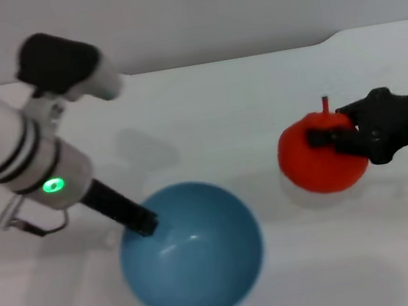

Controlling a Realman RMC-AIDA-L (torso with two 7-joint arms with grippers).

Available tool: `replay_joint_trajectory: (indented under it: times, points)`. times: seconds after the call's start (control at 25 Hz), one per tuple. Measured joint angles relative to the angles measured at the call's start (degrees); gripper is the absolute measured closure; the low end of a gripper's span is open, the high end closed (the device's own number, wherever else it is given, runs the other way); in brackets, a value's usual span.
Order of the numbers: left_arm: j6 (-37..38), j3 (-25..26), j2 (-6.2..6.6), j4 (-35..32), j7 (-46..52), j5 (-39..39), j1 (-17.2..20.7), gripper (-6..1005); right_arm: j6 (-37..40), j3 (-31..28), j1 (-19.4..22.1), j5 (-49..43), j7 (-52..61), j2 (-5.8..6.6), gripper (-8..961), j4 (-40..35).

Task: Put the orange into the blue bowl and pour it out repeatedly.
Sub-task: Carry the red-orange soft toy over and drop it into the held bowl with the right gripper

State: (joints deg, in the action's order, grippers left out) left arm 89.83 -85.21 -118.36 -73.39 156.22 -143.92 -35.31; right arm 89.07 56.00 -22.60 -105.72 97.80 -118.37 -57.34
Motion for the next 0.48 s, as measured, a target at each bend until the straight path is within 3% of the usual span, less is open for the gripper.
replay_joint_trajectory:
  times: [0.16,0.28,0.48]
  points:
    - [-5.31,-5.51,-0.31,5.39,3.81,0.24,-5.15,999,6.38,-0.15,0.10,0.01,-0.20,-0.24,877,-5.25]
    - [-7.65,-8.38,-0.48,7.21,5.37,0.97,-7.85,999,9.39,4.00,-1.32,0.15,-1.75,-0.38,898,-6.92]
    - [-8.89,-9.08,-0.61,7.79,5.49,3.92,-9.37,1000,8.52,9.92,-3.81,0.23,-1.77,-0.46,920,-6.02]
